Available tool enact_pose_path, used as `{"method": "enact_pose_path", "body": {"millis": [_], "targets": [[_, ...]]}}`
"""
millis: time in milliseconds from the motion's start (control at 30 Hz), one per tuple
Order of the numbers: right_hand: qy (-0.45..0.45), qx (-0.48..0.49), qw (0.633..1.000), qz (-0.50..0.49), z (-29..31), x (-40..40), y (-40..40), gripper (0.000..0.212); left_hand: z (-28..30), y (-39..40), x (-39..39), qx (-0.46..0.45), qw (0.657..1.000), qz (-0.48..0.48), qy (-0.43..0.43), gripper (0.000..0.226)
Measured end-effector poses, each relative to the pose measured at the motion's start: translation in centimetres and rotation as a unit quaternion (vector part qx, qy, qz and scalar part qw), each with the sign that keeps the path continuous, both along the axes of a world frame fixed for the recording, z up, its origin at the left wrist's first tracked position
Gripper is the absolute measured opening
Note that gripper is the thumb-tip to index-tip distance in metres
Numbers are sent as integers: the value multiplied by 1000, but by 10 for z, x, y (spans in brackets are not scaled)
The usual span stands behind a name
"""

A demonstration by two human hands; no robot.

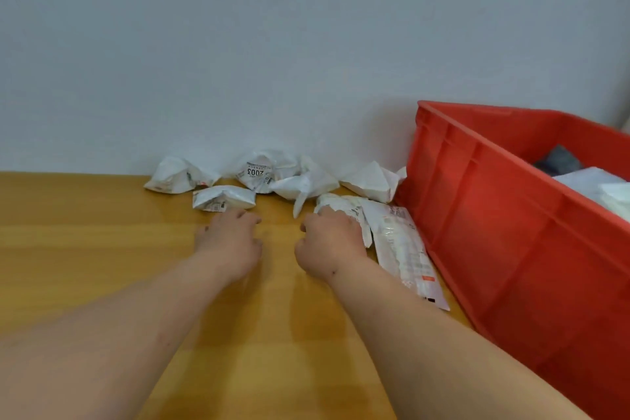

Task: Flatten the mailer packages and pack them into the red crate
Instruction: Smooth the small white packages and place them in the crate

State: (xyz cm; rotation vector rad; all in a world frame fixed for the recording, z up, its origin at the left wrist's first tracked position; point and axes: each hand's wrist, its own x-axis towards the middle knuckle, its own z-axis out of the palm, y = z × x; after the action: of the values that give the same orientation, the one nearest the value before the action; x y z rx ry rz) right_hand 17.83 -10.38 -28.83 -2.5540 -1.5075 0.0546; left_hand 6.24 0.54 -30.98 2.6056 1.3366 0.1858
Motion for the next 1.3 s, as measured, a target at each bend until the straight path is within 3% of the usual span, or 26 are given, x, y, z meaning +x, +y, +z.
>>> {"method": "enact_pose_path", "body": {"millis": [233, 400, 533, 633, 800, 967, 1100, 1200, 1233, 1300], "targets": [[-2, 53, 999, 6, -30, 5, 66, 39, -29, 60, -7, 94, 987, 61, -112, 67], [-33, 79, 996, -5, -36, 12, 89, 42, -37, 95, 4, 60, 993, 61, -76, 81], [-53, 5, 998, -21, -37, 24, 92, 37, -37, 103, 10, 65, 993, 77, -66, 78], [-53, -10, 998, -33, -37, 27, 91, 48, -38, 105, 5, 65, 993, 63, -75, 78], [-45, 31, 998, -27, -29, 14, 78, 63, -30, 103, -18, 52, 991, 53, -109, 70], [-26, 121, 992, 13, -8, -10, 57, 56, -13, 79, -36, 55, 996, 51, -43, 66], [35, 204, 978, 3, 22, -33, 35, 46, 6, 57, -56, 38, 998, 44, -26, 65], [172, 262, 947, -68, 42, -46, 19, 39, 21, 37, -68, 19, 995, 37, -95, 62], [236, 284, 925, -92, 48, -51, 13, 32, 25, 28, -70, -31, 987, 21, -155, 65], [314, 310, 889, -124, 52, -56, 3, 21, 33, 10, -75, -194, 941, -19, -276, 78]]}}
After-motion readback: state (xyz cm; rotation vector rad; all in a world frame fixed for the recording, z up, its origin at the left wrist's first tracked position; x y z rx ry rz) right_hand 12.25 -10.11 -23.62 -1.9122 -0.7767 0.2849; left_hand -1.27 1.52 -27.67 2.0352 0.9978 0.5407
